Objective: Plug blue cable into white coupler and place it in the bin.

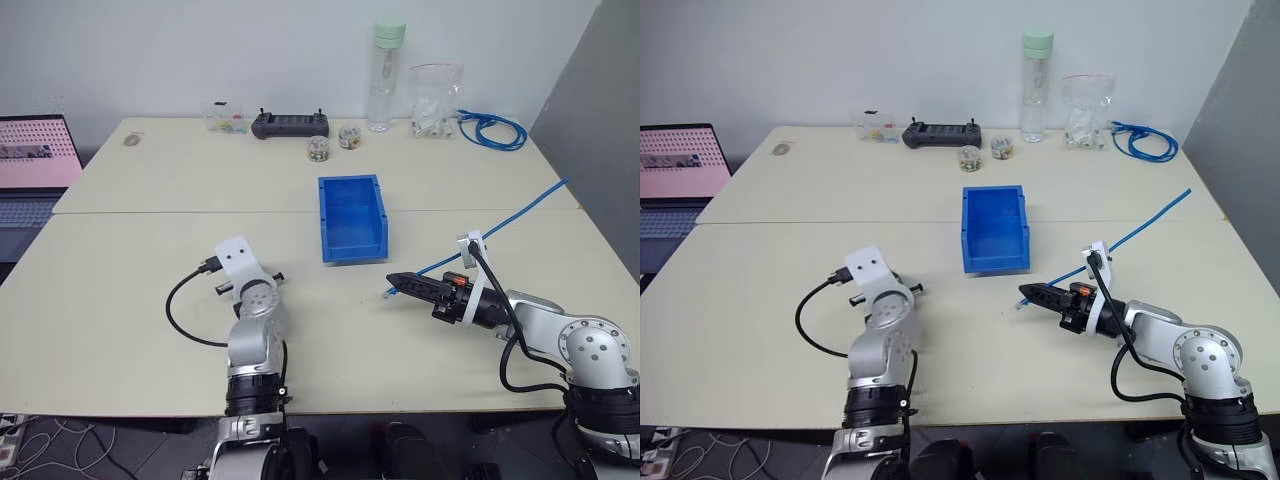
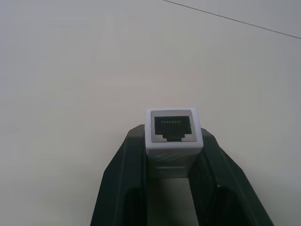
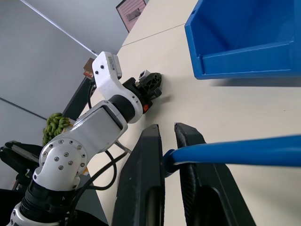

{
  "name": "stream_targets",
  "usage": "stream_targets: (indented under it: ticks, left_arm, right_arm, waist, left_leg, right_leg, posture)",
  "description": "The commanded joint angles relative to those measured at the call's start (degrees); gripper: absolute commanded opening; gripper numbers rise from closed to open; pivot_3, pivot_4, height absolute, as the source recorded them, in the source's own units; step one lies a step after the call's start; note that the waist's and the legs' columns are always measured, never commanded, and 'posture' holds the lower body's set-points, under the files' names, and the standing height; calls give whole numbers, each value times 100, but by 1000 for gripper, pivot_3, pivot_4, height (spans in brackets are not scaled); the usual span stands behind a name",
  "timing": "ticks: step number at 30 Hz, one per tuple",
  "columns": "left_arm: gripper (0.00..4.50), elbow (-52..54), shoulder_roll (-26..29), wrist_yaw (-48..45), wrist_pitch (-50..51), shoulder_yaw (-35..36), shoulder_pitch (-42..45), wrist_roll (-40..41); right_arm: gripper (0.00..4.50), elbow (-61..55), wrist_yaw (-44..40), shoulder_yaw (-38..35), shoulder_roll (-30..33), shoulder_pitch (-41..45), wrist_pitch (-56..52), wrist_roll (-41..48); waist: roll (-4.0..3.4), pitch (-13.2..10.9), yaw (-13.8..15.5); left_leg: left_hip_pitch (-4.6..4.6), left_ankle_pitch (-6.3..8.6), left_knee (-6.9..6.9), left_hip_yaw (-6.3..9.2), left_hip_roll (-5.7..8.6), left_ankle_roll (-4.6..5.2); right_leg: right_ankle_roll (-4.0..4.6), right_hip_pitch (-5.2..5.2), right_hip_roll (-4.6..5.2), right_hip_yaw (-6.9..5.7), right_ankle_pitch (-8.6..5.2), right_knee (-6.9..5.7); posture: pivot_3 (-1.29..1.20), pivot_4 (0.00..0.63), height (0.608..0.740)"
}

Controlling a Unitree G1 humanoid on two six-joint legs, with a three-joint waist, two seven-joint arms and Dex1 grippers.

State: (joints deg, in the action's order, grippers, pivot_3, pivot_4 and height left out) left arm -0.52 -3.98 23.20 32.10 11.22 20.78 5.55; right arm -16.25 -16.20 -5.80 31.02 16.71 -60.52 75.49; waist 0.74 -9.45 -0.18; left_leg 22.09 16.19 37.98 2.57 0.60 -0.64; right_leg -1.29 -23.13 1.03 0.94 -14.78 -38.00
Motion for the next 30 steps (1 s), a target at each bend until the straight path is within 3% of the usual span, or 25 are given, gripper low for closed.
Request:
stream_targets:
  ticks: [1,5,7,10,14,20,30]
  left_arm:
    - [800,1031,1166,-2140,289,-639,-884,425]
    - [800,1986,2990,-5012,-394,-1647,-1910,858]
    - [800,2048,3496,-6402,-915,-2116,-1982,1171]
    - [800,1571,3806,-7685,-1749,-2786,-1667,1034]
    - [800,162,3529,-8684,-2940,-3555,-860,531]
    - [800,-1816,2833,-9031,-4132,-3666,128,173]
    - [800,-2196,2518,-9246,-4242,-3558,228,177]
  right_arm:
    - [161,-461,-138,-103,93,-132,-8,10]
    - [161,-886,-618,212,407,-112,44,-434]
    - [161,-1031,-933,489,550,47,211,-865]
    - [161,-1114,-1303,911,660,273,418,-1469]
    - [161,-1103,-1801,1689,819,554,788,-2505]
    - [161,-949,-2346,2366,1021,622,1361,-3685]
    - [161,-821,-2435,2540,565,677,1498,-4409]
  waist:
    - [1,-1,-33]
    - [-2,-11,-72]
    - [-10,-16,-72]
    - [-22,-23,-5]
    - [-16,-23,6]
    - [-15,-22,38]
    - [-20,-14,17]
  left_leg:
    - [0,-2,-5,-2,-6,-4]
    - [3,-3,-11,-1,-14,-9]
    - [1,-2,-12,-2,-10,-14]
    - [3,-2,-7,-1,-9,-13]
    - [11,-2,-4,1,-7,-10]
    - [32,-1,1,17,-5,-8]
    - [21,-7,10,15,-1,1]
  right_leg:
    - [1,-6,-2,0,0,-1]
    - [8,-12,-1,6,-3,4]
    - [17,-11,5,4,-8,6]
    - [28,-6,10,1,-15,20]
    - [24,-8,3,-5,-12,23]
    - [15,-13,5,-16,-7,26]
    - [-5,-3,6,-13,4,23]
  posture:
    - [0,150,740]
    - [0,150,740]
    - [0,150,740]
    - [0,150,740]
    - [0,150,740]
    - [0,150,740]
    - [0,150,740]
